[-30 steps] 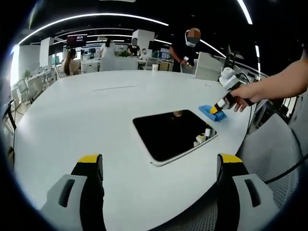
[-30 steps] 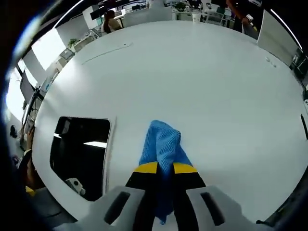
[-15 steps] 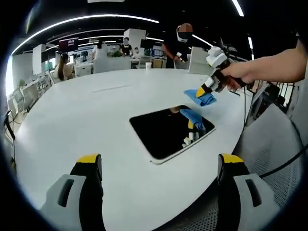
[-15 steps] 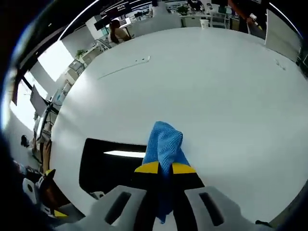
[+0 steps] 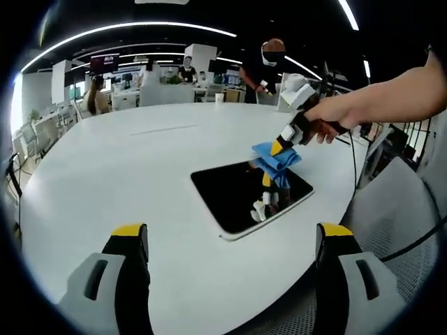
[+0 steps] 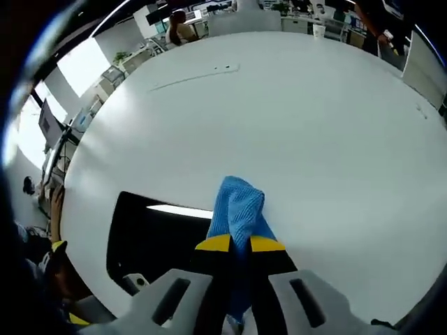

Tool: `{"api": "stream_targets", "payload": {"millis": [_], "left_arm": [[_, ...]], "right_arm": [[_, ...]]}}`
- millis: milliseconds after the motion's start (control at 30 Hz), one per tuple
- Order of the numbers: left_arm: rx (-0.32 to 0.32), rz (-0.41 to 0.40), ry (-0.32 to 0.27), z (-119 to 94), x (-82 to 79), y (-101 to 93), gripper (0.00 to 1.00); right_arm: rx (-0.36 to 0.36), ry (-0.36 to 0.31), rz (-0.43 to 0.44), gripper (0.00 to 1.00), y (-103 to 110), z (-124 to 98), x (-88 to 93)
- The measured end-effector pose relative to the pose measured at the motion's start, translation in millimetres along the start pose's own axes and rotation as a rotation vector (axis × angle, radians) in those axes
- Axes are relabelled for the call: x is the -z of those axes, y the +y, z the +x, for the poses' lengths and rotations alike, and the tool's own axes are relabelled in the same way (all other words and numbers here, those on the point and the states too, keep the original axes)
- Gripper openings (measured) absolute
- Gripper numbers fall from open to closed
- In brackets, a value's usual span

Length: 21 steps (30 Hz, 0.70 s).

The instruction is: Wipe the mirror surface with the cleaning cloth until all visible marks leave the cleaned area.

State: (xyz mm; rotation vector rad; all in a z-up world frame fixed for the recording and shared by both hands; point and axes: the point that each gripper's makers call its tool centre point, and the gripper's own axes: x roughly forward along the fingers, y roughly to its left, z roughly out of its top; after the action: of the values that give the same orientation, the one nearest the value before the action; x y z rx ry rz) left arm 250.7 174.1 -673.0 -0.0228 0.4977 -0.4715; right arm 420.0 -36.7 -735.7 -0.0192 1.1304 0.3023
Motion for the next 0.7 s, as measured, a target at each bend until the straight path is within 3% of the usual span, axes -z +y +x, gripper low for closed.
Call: {"api": "stream_targets", "payload": {"millis": [133, 333, 700], "left_arm": [[0.002, -0.005, -0.001, 0, -0.1, -0.2, 0.98], [0.009, -0.007, 0.003, 0, 0.6, -2.0, 0.98], [0.019, 0.000, 0.016, 1, 2.8, -4.3, 0.98]], "right_arm": [[0.028, 0.006, -0.029, 0.02, 2, 3, 3.6], [0.026, 0.018, 0.005, 0.02, 9, 2, 2.8], [-0.013, 0.044, -0.039, 0.01, 46, 14, -2.0]]}}
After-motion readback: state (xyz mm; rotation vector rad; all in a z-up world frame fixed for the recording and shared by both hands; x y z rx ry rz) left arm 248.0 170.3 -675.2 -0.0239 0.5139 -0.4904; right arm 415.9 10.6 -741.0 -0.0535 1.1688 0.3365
